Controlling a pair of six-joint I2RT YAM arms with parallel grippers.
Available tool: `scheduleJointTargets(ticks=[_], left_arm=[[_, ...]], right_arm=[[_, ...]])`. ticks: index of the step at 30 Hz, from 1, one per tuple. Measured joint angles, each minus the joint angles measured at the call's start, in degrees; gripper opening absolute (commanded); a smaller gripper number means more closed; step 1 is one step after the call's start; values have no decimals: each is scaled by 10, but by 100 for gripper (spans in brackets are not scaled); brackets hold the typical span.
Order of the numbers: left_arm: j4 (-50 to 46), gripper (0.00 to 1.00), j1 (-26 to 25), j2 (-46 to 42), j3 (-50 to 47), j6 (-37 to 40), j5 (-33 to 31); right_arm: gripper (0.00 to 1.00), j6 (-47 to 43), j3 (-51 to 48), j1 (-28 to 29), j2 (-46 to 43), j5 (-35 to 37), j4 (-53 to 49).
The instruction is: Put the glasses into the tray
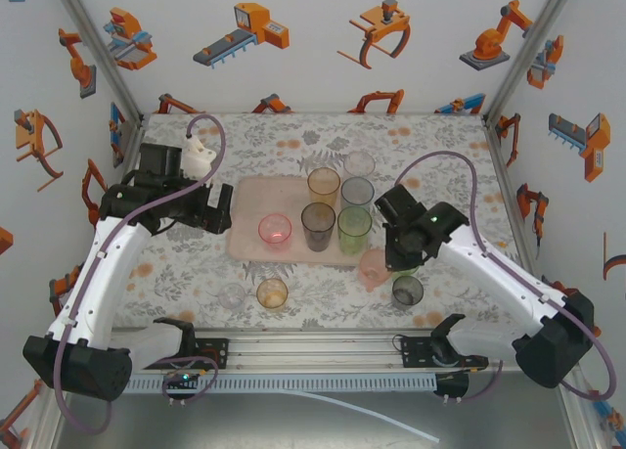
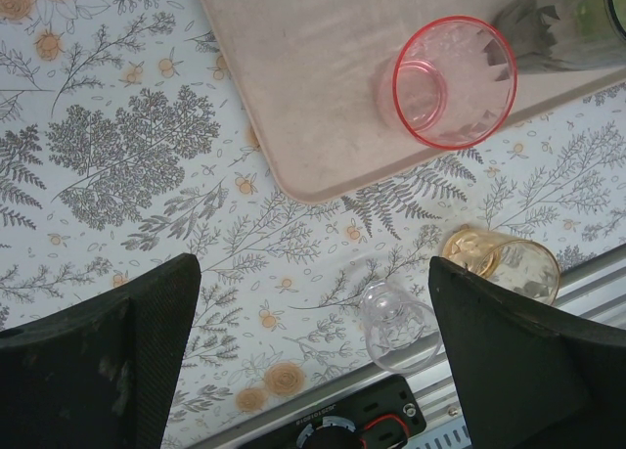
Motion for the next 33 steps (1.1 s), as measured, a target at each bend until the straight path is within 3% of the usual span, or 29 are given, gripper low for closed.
scheduleJointTargets(ticks=[6,11,25,33], left_arm=[[0,91,0,0,0,0,-1],[0,91,1,1,1,0,-2],[2,93,57,-15,1,-14,-3],[4,93,73,-26,1,-20,1]], right_arm=[[0,-12,79,19,-10,-23,-63],[0,-26,205,51,32,-39,-108],[0,-100,657,73,386,-55,-98],[0,-128,802,79,541,-38,-80]])
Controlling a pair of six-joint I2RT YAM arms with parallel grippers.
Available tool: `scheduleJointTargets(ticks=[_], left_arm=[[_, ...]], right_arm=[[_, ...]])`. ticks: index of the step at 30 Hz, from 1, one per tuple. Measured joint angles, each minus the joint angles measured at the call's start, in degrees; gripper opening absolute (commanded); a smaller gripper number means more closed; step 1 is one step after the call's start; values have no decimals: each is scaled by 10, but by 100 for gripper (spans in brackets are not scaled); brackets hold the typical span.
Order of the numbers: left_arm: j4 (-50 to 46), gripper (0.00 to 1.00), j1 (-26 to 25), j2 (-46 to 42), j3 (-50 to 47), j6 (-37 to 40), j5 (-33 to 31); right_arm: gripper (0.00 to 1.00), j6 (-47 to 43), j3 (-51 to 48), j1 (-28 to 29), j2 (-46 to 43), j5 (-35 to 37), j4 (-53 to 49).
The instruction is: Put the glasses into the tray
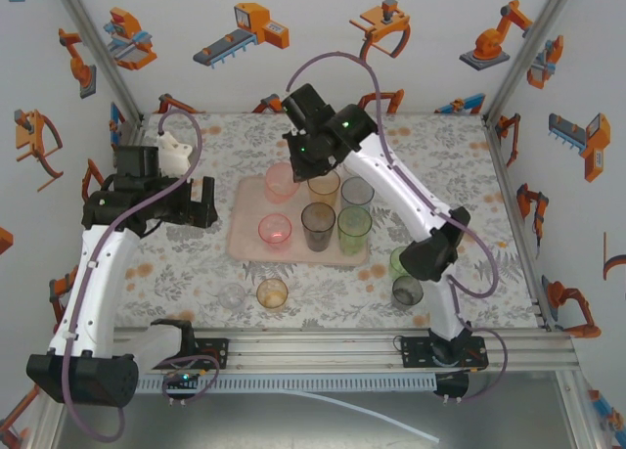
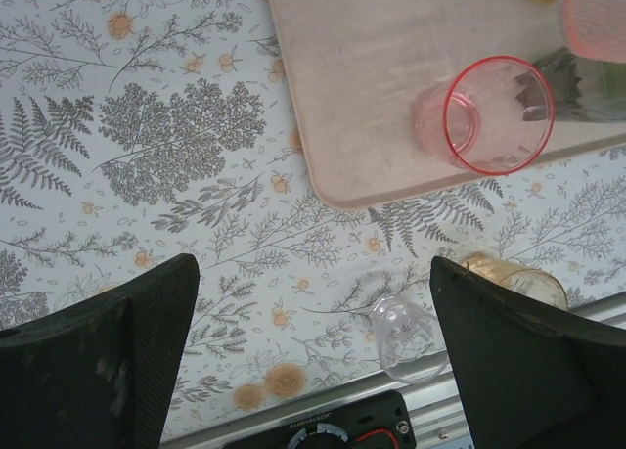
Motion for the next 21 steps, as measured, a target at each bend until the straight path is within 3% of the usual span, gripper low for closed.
scheduleJointTargets(ticks=[21], left_arm=[[0,94,8,-3,0,-5,20]], right_arm=[[0,-19,7,0,113,74,57]])
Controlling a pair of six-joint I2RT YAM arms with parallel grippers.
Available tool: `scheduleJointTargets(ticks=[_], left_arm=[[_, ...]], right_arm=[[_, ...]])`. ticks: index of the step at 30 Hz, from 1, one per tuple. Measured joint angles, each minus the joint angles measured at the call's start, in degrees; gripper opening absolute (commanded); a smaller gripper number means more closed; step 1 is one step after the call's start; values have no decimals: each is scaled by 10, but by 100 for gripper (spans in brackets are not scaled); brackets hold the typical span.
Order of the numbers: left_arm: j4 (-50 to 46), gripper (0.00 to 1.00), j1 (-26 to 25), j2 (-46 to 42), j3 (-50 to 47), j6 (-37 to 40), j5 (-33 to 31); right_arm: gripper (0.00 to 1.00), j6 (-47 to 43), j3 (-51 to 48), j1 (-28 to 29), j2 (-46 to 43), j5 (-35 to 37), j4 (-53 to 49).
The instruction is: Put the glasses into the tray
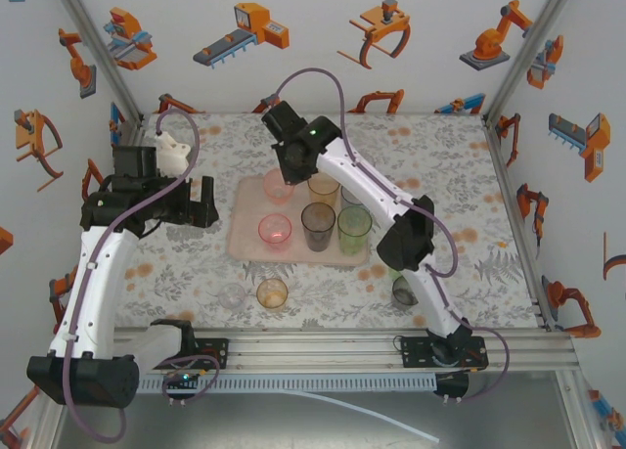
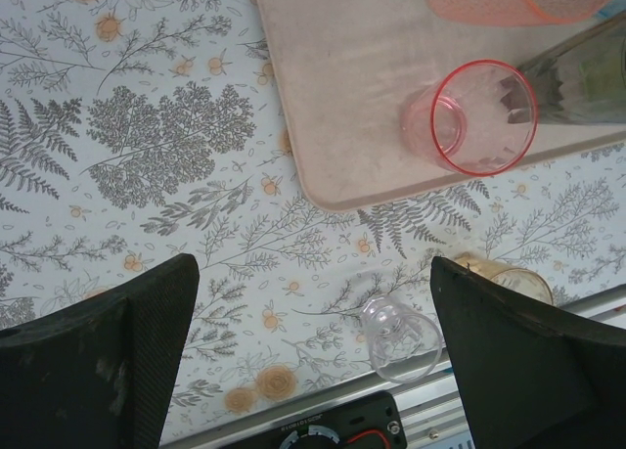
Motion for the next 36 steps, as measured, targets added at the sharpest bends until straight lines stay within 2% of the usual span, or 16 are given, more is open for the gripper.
scheduleJointTargets(ticks=[9,36], left_arm=[[0,94,3,0,0,-2,7],[0,95,11,-1,-2,-6,19]], right_arm=[[0,0,0,0,52,3,2],[4,0,-9,-3,60,-6,0]])
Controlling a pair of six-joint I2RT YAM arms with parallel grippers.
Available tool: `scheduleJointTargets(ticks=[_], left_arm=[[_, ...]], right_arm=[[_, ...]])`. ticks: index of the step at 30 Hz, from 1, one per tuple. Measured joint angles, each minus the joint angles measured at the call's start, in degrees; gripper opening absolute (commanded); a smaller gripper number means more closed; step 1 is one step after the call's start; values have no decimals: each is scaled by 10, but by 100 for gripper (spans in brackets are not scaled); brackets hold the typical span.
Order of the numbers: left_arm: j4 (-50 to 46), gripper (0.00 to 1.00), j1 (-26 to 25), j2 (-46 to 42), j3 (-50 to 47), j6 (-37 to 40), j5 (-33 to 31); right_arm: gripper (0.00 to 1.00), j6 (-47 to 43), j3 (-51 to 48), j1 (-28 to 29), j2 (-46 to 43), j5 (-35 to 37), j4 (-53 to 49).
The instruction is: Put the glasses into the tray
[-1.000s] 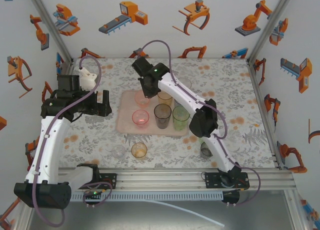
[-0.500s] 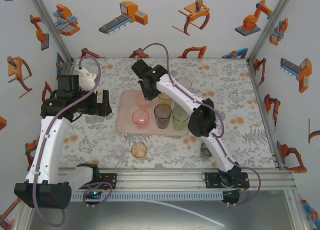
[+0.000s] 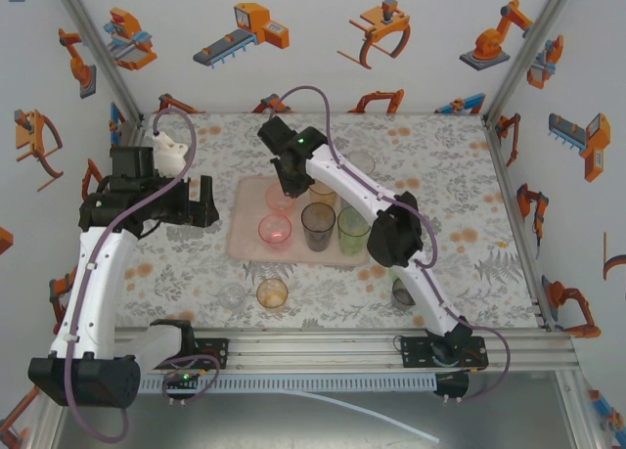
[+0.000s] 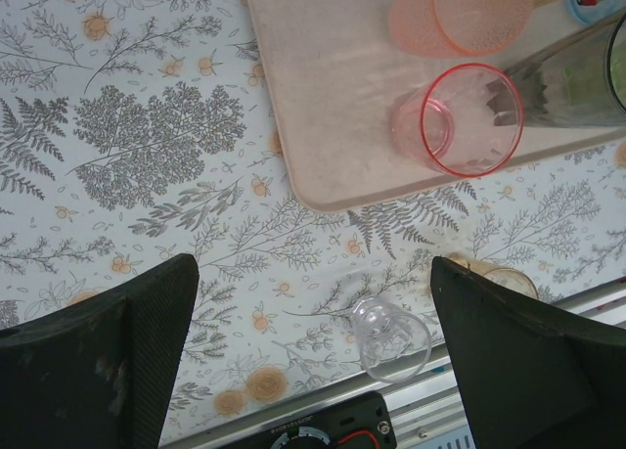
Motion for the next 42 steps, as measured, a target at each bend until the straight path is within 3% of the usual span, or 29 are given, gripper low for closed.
scheduleJointTargets(ticks=[6,13,23,42], left_arm=[[0,95,0,0,0,0,2],[0,95,3,0,0,0,4],[0,95,3,0,-1,0,5],[0,95,7,0,-1,-3,6]], right_arm=[[6,0,0,-3,8,-8,-5],[17,0,0,-5,8,-12,-5],[26,0,4,-7,8,-18,-6],[20,0,27,-24,11,-59,-16]])
